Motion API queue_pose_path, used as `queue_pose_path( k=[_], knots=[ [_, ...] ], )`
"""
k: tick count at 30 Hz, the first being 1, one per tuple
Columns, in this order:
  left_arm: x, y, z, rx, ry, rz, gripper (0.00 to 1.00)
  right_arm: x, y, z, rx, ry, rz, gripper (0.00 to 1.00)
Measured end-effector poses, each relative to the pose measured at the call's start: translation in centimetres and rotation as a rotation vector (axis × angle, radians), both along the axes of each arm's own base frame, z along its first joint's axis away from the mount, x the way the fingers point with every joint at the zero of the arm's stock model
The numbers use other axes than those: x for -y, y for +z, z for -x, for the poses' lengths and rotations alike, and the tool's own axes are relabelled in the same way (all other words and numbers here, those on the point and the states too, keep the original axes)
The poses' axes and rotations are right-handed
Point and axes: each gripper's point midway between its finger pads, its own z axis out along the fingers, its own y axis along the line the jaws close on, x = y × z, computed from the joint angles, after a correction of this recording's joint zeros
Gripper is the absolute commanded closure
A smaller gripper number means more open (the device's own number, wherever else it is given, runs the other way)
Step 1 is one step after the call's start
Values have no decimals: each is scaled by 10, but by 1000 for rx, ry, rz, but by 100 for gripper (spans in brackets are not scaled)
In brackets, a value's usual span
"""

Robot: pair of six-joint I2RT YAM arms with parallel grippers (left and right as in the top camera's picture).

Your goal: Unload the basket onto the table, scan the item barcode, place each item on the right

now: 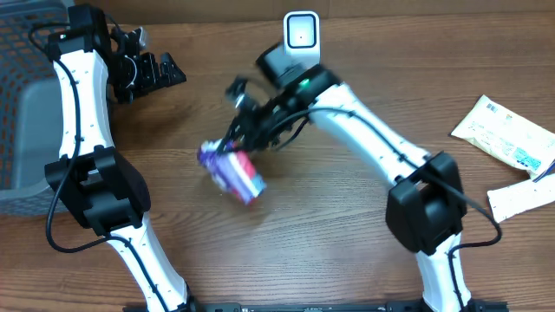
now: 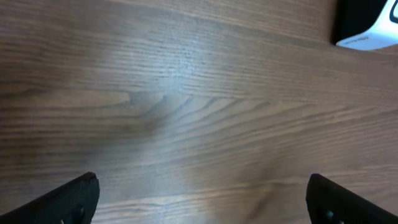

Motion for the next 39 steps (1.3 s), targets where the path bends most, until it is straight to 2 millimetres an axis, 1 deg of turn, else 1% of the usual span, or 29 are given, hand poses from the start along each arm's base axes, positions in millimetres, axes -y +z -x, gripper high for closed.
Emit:
queue_pose_path(
  k=[1, 3, 5, 7, 9, 10, 12, 14, 16, 17, 21, 25, 26, 28, 29, 30, 32, 34, 35, 37, 38, 39],
  knots=[
    [1, 0, 2, -8, 1, 2, 0, 5, 5, -7, -9, -4, -39, 96],
    [1, -1, 4, -23, 8, 8, 0, 21, 12, -28, -29, -20, -127, 96],
    [2, -2, 7, -39, 19, 14, 0, 35, 9, -45, -64, -37, -171, 96],
    [2, -2, 9, -53, 29, 18, 0, 45, -4, -58, -112, -58, -187, 96],
    [3, -3, 12, -65, 35, 23, 0, 51, -22, -67, -165, -70, -193, 96],
    [3, -3, 13, -72, 36, 25, 0, 52, -35, -69, -201, -73, -187, 96],
    [4, -3, 15, -83, 42, 29, 0, 51, -55, -66, -267, -74, -167, 96],
    [4, -4, 16, -90, 45, 31, 0, 50, -74, -58, -327, -71, -143, 96],
    [4, -4, 17, -92, 45, 32, 0, 48, -87, -48, -368, -63, -124, 96],
    [4, -4, 17, -93, 46, 32, 0, 47, -91, -44, -378, -59, -120, 96],
    [4, -4, 17, -94, 48, 33, 0, 46, -105, -31, -387, -44, -116, 96],
    [4, -4, 17, -94, 48, 33, 0, 53, -144, -21, -382, -77, 15, 96],
    [4, -4, 17, -94, 48, 33, 0, 56, -153, -19, -379, -87, 53, 95],
    [4, -4, 17, -94, 48, 33, 0, 62, -167, -24, -341, -114, 128, 93],
    [4, -4, 17, -94, 48, 33, 0, 62, -168, -24, -334, -116, 133, 90],
    [4, -4, 17, -94, 49, 33, 0, 65, -171, -28, -310, -127, 152, 79],
    [4, -4, 17, -94, 48, 33, 0, 71, -181, -38, -239, -156, 206, 52],
    [4, -4, 17, -94, 48, 33, 0, 81, -200, -45, -182, -189, 307, 31],
    [4, -4, 17, -94, 49, 32, 0, 83, -203, -45, -180, -193, 318, 21],
    [4, -4, 17, -95, 49, 29, 0, 83, -196, -50, -137, -199, 327, 0],
    [3, -4, 17, -95, 50, 26, 0, 83, -194, -51, -132, -205, 337, 0],
    [3, -5, 17, -97, 51, 22, 0, 81, -189, -54, -74, -205, 350, 0]
  ],
)
